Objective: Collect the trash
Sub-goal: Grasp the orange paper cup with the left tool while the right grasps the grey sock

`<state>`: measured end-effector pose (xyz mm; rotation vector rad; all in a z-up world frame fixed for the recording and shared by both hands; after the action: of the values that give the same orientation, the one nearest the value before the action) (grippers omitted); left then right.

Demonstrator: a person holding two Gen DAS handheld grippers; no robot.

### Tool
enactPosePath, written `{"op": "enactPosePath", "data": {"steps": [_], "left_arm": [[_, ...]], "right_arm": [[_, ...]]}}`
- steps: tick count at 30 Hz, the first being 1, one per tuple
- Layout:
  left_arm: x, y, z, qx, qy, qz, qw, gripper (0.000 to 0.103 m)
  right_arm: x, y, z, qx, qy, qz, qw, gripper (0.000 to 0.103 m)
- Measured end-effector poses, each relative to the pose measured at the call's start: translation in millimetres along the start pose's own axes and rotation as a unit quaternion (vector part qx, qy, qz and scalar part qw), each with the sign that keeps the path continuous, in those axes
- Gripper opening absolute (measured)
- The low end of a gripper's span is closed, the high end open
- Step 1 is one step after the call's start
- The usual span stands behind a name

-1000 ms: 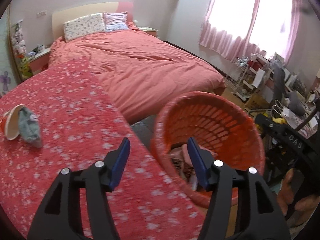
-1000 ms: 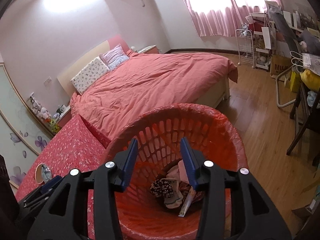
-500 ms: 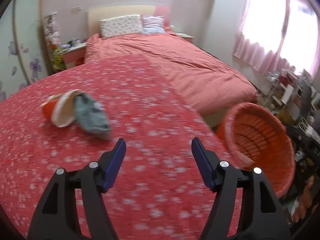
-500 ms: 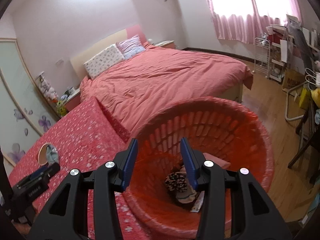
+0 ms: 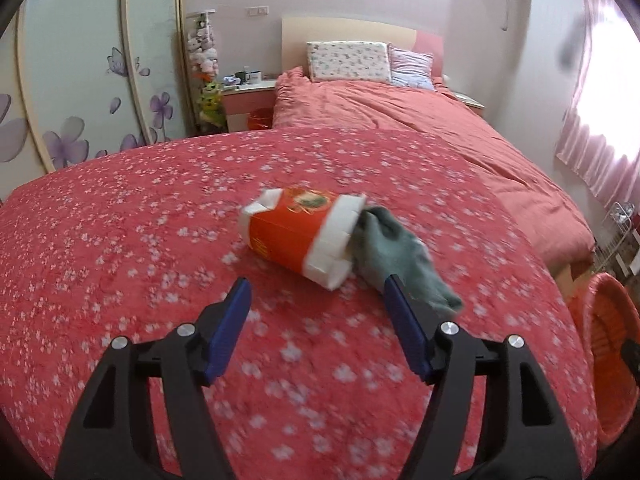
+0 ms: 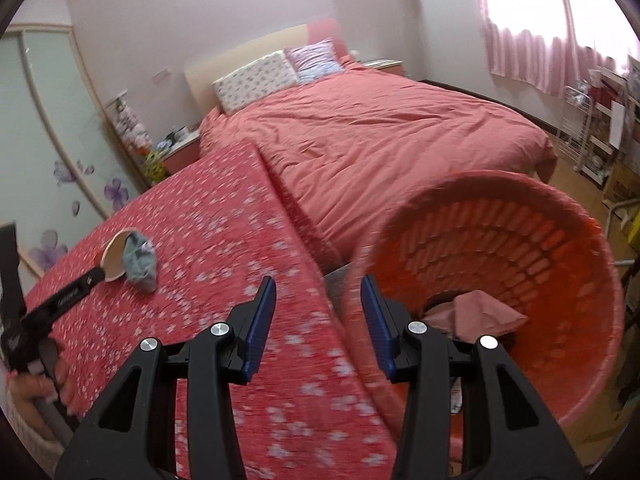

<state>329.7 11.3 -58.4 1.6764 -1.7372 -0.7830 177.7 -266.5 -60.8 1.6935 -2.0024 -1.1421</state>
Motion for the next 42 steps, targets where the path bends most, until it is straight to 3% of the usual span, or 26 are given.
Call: {"op": "enactPosePath", "data": {"steps": [8,10,12,17,24,30,38,42], "left_arm": [[-4,-32,-16,-0.015,-0.002,-0.020,0.9997,0.053],[-7,-41,-18,-0.031,0.004,-0.022,0.9993,0.045],[-14,-46,-21,-0.036,0.015,-0.027,0.9989,0.027],[-49,-45,-27,-0.029,0.040,-0.047,0.9976,0.011],[-113,-24,-22,-0.015,0.066,-0.030,0.9972,0.008],[-157,-10,-3,-0.018,0.068,-0.039,0.9968,0.011],[-181,-19,2,-0.034,0.089,-0.041,0.9945,0.016],[-186,-24,2,-0.041,0.107,-0.030,0.9929,0.017]], "right_arm": [[-54,-17,5,-0.021,0.051,-0.024,0.998,0.045],[-62,-19,6,-0.023,0.060,-0.025,0.998,0.045],[-72,-21,6,-0.025,0.068,-0.026,0.997,0.045],[-93,-31,3,-0.032,0.082,-0.034,0.996,0.045],[-126,-44,9,-0.051,0.106,-0.049,0.992,0.045],[-156,-57,9,-0.063,0.118,-0.073,0.988,0.045],[-200,-78,0,-0.071,0.137,-0.085,0.984,0.046],[-211,-88,2,-0.073,0.153,-0.073,0.983,0.056]]}}
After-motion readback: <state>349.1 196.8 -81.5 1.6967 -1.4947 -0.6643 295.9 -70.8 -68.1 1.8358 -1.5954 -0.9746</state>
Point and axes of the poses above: each gripper's, at about its wrist camera, not at the fingertips, and y roughly against the way its jaws point, x to its right, z to its underside, the point moved 4 cm from there along -y, roughly the way its jaws point, and after that the axes turned 5 degrees about -x, right-handed, at the moved point
